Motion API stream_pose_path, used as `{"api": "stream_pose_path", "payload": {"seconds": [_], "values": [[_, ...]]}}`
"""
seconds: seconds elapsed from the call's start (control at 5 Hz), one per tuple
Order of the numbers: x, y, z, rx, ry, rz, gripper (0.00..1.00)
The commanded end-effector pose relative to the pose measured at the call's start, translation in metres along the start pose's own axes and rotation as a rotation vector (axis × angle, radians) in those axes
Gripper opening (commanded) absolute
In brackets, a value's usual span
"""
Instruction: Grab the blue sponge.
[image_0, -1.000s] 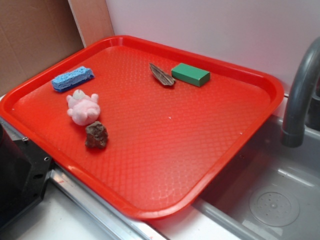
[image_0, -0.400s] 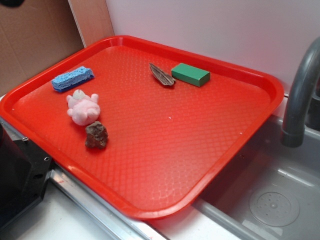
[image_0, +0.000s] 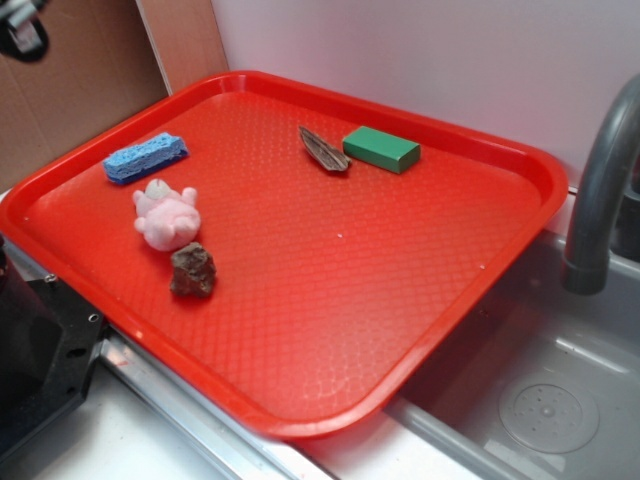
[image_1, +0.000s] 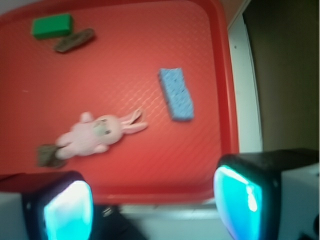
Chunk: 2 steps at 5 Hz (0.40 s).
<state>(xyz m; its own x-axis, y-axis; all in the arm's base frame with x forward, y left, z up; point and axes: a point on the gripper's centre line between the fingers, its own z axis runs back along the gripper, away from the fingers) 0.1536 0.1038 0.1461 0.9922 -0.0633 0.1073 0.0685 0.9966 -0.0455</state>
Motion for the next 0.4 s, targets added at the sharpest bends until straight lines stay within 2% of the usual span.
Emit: {"api": "stream_pose_path", "payload": {"seconds": [0.0, 0.2], "values": [[0.025, 0.029, -0.050, -0.016, -0.024, -0.099, 1.00], [0.020, 0.033, -0.087, -0.001, 0.026, -0.123, 1.00]]}}
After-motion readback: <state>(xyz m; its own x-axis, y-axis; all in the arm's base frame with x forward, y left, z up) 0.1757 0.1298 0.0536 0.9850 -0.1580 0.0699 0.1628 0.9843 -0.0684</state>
